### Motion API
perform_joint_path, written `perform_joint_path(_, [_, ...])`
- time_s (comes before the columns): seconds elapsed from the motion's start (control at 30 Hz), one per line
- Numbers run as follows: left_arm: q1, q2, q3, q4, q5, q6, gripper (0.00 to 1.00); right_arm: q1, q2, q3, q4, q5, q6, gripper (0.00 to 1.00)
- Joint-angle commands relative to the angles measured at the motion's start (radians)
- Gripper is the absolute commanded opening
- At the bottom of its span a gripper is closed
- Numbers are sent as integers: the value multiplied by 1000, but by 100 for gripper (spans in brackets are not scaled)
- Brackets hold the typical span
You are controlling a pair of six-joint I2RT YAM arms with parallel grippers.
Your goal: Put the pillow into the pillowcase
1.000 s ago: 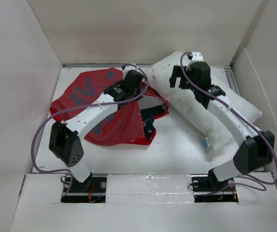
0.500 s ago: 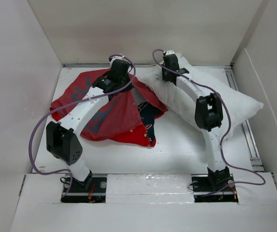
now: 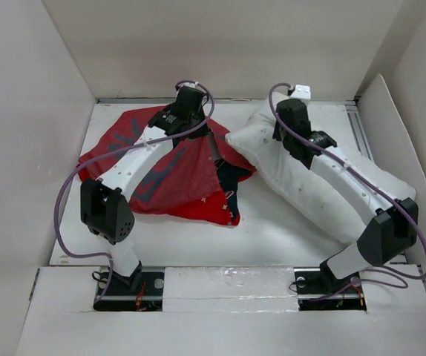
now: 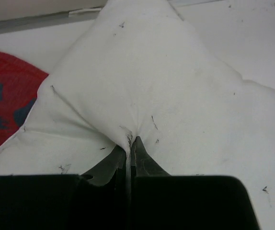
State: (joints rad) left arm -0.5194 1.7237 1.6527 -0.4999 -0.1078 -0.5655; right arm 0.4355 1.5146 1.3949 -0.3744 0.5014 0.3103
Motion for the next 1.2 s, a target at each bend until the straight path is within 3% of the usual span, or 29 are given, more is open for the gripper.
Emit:
perform_joint_path(0.0, [5,17,139,-11,17,22,0,75,6,-62,-92,160,56,0])
perform_joint_path(0.1, [5,36,228,-48,28,23,0,110,-4,-106,-81,160,69,0])
perform_joint_path(0.23, [5,-1,216,-57,28,23,0,151,-4,-131,-66,160,69,0])
perform_joint_path(0.47, [5,-98,91,-57,46,53,0,172,111,9,-104,238,81,0])
perform_joint_path(0.77, [5,-116,114,-57,91,73,0,276,242,145,-182,315,99,0])
perform_joint_path(0.93, [5,-59,179,-68,100,47,0,388,139,133,-201,212,112,0])
perform_joint_path(1.17, [5,-29,208,-78,89,26,0,548,-16,79,-212,235,131,0])
